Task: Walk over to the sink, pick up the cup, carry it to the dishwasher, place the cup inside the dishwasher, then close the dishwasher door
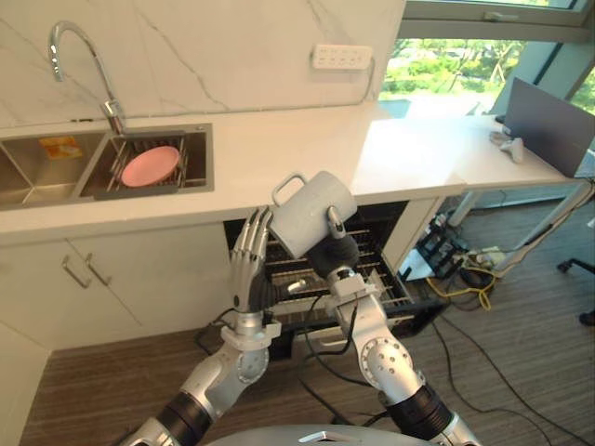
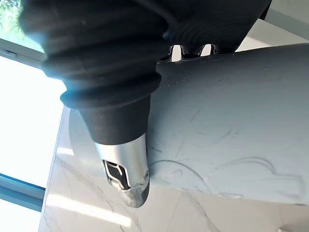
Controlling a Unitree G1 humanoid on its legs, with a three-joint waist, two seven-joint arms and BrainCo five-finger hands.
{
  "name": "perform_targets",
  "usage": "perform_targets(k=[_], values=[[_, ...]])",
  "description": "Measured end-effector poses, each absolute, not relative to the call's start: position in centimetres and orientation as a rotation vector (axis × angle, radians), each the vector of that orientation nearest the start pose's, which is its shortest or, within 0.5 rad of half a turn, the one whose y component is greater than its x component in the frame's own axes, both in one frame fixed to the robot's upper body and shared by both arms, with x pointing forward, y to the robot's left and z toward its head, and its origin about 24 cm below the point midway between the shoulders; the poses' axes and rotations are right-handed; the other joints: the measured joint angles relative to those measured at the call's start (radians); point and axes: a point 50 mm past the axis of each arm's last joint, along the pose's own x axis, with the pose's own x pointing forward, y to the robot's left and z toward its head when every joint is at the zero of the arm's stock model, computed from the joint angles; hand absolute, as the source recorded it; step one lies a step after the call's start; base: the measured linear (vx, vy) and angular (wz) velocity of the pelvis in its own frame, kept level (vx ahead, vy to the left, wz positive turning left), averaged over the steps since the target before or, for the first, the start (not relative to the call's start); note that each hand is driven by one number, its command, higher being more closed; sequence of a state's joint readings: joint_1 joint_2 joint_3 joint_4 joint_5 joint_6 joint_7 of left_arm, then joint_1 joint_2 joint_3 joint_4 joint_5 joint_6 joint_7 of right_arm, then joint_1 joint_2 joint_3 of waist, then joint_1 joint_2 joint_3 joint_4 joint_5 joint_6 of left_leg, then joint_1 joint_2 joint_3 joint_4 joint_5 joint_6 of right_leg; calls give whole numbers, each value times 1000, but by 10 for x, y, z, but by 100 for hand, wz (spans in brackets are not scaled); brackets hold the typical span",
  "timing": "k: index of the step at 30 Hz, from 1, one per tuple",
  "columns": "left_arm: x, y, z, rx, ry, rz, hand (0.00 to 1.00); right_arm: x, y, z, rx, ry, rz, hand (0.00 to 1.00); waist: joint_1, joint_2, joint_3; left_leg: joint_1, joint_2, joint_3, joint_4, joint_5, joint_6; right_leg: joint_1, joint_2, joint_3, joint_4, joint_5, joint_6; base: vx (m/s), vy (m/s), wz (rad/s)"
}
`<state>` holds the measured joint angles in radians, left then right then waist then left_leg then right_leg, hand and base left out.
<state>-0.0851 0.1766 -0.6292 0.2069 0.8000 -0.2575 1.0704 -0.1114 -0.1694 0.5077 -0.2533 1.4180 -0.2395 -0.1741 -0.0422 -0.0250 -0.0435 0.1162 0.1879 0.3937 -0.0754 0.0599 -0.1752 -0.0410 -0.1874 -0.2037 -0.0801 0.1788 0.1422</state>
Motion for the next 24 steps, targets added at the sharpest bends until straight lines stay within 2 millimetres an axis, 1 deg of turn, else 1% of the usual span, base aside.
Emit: perform_targets(k=[2,8,11,12,13,14,15,16,17,18,20,21,23,24], values=[[212,62,42,637,-725,186,0,243,-70,106,1307,41,357,100,5,2,-1,-1,0,-1,0,0,0,-1,0,0,0,1,1,0,0,0],[213,63,40,647,-716,198,0,244,-73,107,1318,12,334,100,5,3,-1,-1,0,-2,0,1,0,-1,0,0,0,2,3,0,0,0],[217,69,37,667,-688,237,0,245,-75,109,1327,-9,326,100,5,5,-1,0,-1,-4,0,1,0,0,0,0,0,2,4,0,0,0],[219,74,27,705,-618,252,0,246,-77,117,1364,-78,333,100,4,9,-2,0,-1,-4,0,1,0,0,0,0,0,2,4,0,0,0],[216,85,7,760,-482,269,0,250,-80,130,1399,-175,337,100,-8,15,-2,1,-1,-3,0,1,0,0,0,2,0,2,3,0,0,0],[212,94,-7,786,-382,284,0,252,-88,141,1404,-262,332,100,-12,18,-1,1,-1,-3,0,1,0,-1,1,2,-1,2,3,0,0,0],[209,100,-13,794,-325,300,0,253,-95,147,1411,-315,322,100,-13,18,-1,0,-1,-3,0,1,0,-1,1,2,-1,2,3,0,0,0],[206,110,-22,781,-227,327,0,255,-112,153,1383,-414,274,100,-9,17,-1,0,0,-4,0,0,0,-1,1,2,-3,-2,-4,0,0,0],[206,119,-26,762,-154,335,0,256,-131,153,1351,-480,206,100,0,17,-1,0,0,-4,0,0,-1,0,1,1,-5,-4,-3,0,0,0],[206,123,-28,751,-122,330,0,256,-140,151,1333,-505,170,100,4,17,0,0,0,-4,0,-1,-1,0,1,1,-5,-5,-2,0,0,0],[204,132,-39,704,21,238,0,254,-174,136,1234,-538,26,100,9,24,4,-1,0,-6,0,-2,-1,1,0,-2,-5,-7,-1,0,-2,3],[202,134,-43,708,49,198,0,254,-182,131,1202,-535,-6,100,10,25,6,-2,0,-8,0,-4,-4,1,-1,-3,-6,-8,-1,2,-3,8],[183,132,-61,721,166,18,0,252,-214,114,1079,-514,-113,100,7,34,13,-13,1,-17,0,-4,-5,2,-2,-15,-6,-9,-1,15,-5,11],[177,131,-67,721,202,-16,0,251,-222,110,1051,-514,-137,100,7,35,16,-15,2,-21,0,-3,-5,2,-2,-20,-6,-9,0,20,-9,17]])
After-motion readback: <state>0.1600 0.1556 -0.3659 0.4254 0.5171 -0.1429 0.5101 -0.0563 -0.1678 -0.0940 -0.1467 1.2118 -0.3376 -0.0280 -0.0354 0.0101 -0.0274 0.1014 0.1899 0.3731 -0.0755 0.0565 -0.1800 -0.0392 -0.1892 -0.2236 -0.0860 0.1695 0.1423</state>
